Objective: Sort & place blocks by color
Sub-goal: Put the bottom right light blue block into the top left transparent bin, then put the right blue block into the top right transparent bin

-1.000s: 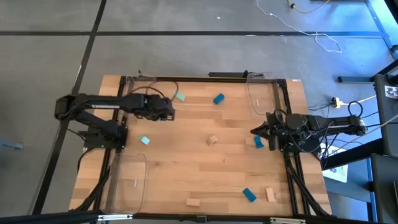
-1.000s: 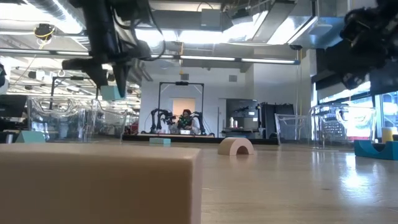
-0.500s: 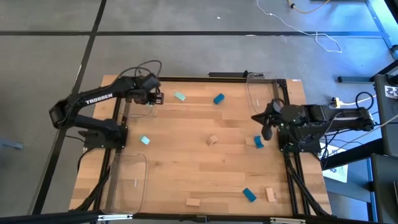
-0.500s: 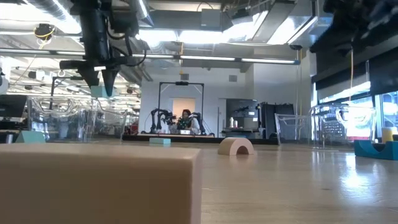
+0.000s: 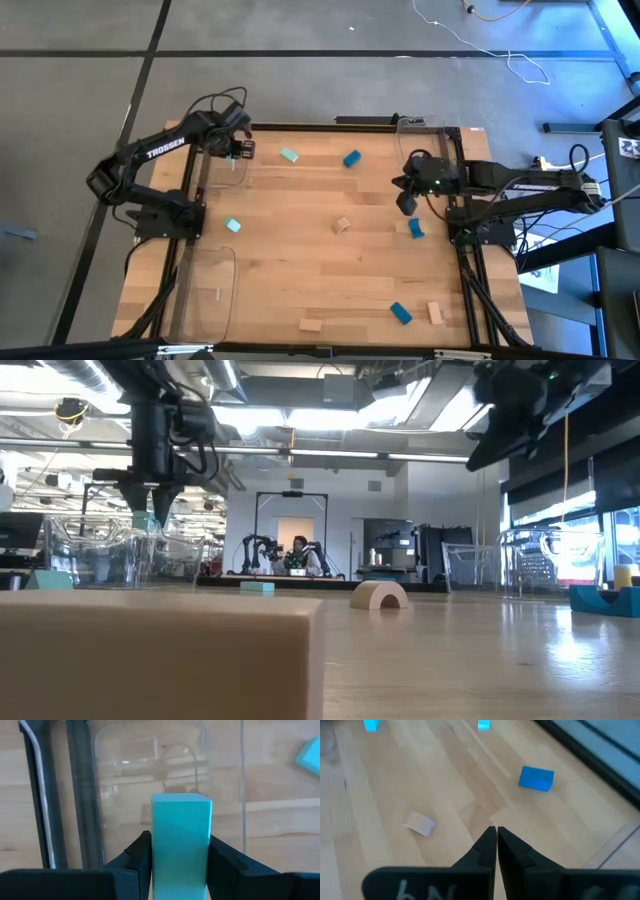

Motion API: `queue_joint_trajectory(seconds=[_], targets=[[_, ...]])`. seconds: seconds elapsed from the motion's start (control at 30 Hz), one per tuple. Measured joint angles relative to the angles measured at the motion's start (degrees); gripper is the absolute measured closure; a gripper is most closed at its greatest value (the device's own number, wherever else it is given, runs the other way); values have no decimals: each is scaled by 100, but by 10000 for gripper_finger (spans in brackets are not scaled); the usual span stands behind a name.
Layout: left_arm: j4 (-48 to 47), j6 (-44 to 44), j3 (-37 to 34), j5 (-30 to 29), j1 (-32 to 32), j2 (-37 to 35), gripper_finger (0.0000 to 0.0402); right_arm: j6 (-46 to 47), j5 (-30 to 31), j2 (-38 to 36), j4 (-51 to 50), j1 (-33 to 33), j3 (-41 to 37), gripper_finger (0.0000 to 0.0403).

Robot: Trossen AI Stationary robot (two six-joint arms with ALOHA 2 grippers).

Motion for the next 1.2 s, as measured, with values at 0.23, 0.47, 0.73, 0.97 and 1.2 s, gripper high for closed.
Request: queue_joint_trajectory(seconds=[0.23, 0.47, 0.73, 0.97, 1.2], targets=[[4, 193, 0, 239, 103, 471, 275, -33, -264, 353, 374, -228, -1, 385], [5, 212, 0, 241, 103, 843, 276, -61, -266, 416, 554, -322, 0, 385], [6, 212, 2, 561, 140, 1287, 245, -155, -264, 413, 552, -329, -2, 385], [26, 212, 2, 417, 128, 1424, 240, -155, -264, 413, 552, -329, -2, 385], [150, 210, 2, 284, 74, 1082, 238, -155, -264, 413, 663, -329, -2, 385]])
